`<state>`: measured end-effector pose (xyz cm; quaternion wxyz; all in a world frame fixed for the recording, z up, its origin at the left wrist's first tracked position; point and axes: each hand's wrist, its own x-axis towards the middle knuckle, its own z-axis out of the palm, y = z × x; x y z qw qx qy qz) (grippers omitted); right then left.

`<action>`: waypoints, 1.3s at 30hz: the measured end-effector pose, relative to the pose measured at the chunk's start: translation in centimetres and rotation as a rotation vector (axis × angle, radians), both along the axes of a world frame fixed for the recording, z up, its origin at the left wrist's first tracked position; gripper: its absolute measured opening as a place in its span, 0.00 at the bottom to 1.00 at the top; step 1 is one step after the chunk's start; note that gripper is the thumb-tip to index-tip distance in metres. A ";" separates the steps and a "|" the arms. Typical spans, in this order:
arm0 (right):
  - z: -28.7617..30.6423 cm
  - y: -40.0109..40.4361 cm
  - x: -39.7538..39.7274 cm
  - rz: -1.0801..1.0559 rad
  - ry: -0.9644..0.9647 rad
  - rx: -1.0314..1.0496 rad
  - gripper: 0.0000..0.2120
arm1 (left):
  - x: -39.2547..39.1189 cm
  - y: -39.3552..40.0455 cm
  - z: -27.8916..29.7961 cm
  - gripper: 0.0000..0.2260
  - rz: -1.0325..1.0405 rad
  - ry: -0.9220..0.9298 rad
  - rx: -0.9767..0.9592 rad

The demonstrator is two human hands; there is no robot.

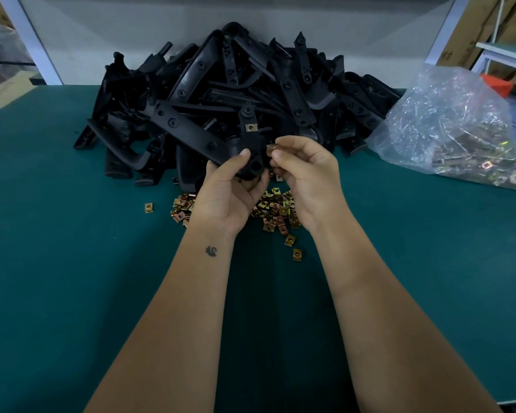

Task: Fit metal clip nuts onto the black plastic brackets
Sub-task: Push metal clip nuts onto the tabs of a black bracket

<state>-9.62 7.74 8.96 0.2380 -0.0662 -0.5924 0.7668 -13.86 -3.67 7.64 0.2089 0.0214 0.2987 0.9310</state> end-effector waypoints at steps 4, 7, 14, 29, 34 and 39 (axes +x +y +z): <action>0.1 -0.1 0.0 0.004 -0.005 0.028 0.11 | -0.1 -0.1 0.0 0.18 -0.027 -0.014 0.046; 0.0 -0.2 0.0 -0.003 0.002 0.087 0.10 | -0.1 -0.1 0.1 0.17 -0.039 -0.018 0.051; -0.1 -0.3 -0.2 0.024 0.008 0.045 0.09 | -0.1 -0.2 0.0 0.17 -0.053 0.008 0.044; 0.3 -0.3 0.1 0.107 -0.015 -0.177 0.09 | 0.1 -0.3 -0.2 0.11 -0.107 0.120 0.008; 0.2 -0.2 0.0 0.122 -0.006 -0.244 0.09 | 0.1 -0.4 -0.3 0.14 -0.133 0.167 -0.032; 0.1 -0.1 0.0 0.150 0.020 -0.235 0.07 | 0.1 -0.6 -0.2 0.15 -0.145 0.185 -0.030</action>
